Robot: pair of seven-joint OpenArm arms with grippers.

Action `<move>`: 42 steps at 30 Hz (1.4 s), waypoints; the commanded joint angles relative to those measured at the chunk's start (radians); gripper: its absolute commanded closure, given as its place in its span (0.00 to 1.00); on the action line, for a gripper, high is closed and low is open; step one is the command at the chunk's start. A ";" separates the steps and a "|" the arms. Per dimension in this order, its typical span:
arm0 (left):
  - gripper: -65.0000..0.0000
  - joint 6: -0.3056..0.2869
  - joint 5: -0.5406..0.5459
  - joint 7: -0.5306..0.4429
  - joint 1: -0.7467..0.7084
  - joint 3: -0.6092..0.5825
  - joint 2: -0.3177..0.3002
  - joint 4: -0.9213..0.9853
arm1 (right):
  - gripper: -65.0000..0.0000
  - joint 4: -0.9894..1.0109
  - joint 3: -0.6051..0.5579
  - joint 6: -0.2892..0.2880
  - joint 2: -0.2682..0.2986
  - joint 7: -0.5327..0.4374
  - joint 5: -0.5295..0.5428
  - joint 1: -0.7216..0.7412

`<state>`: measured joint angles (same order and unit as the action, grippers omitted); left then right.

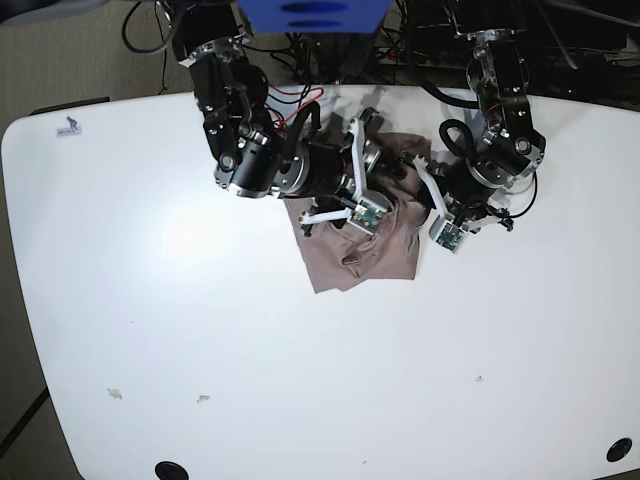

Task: Fold the T-shirt properly
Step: 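Lay the held fabric onto the shirt with the right gripper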

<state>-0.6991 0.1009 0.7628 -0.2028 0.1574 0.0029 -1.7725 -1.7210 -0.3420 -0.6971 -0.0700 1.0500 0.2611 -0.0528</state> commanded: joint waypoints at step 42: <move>0.75 0.001 0.000 -0.002 0.032 0.094 -0.005 -0.069 | 0.15 -0.060 -0.030 -0.001 -0.047 -0.026 0.024 0.072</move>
<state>-0.7055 0.0917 0.7826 -0.1875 0.2176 0.0025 -1.7981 -1.7622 -0.3672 -0.6880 -0.1051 1.0584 0.2539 0.0082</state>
